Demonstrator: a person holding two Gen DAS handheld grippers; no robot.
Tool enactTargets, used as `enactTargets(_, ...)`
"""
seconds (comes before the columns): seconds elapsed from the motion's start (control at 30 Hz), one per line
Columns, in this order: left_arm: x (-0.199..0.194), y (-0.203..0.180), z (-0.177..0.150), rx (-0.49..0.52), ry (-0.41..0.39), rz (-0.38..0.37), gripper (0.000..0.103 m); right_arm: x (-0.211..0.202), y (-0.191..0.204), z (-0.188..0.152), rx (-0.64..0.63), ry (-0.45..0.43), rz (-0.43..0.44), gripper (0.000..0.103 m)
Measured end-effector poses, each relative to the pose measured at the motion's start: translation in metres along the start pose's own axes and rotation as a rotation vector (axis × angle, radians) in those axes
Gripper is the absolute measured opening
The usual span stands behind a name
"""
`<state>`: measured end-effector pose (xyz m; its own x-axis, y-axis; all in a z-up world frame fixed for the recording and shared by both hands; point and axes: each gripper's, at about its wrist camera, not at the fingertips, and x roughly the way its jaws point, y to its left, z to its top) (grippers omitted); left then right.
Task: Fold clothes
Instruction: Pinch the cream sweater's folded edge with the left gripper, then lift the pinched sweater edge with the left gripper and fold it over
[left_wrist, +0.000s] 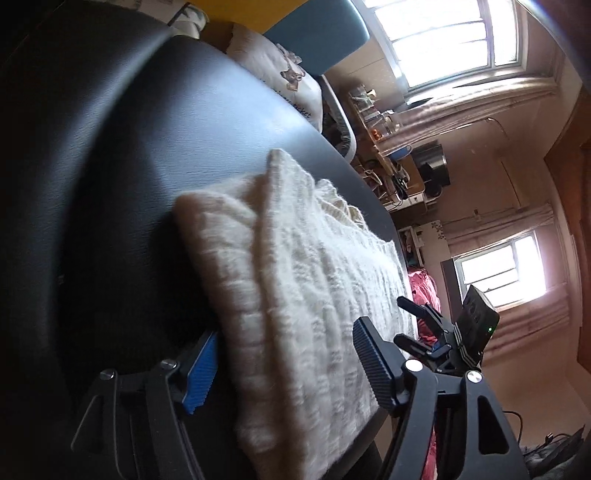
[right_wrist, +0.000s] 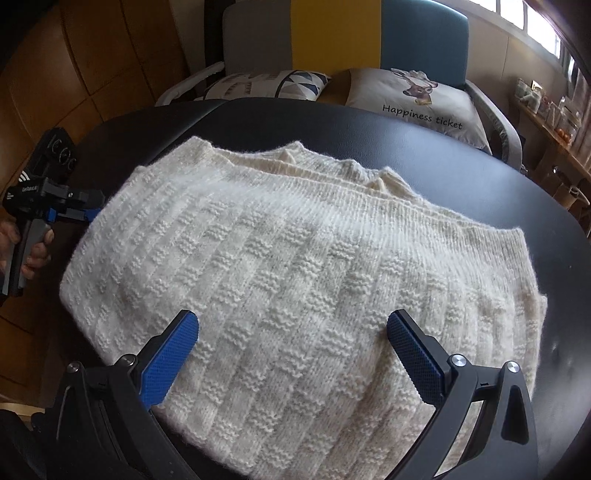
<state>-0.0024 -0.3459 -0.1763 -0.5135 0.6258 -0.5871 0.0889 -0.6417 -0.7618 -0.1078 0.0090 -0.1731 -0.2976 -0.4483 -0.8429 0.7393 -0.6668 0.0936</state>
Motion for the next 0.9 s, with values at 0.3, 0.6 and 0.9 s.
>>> enactTargets(0.3,0.0,-0.022,-0.007,0.003,-0.066,-0.013,0.017,-0.015,-0.013,-0.011,-0.028,0.013,-0.084,0.103)
enactTargets(0.6,-0.02,-0.055,-0.01,-0.01,-0.197,-0.111,0.016,-0.043,-0.052,-0.035,0.057,-0.057,-0.096,0.103)
enactTargets(0.9,-0.025,-0.094,-0.006,-0.021,-0.276,-0.208,0.016,-0.004,-0.053,-0.032,0.033,0.028,-0.14,0.103)
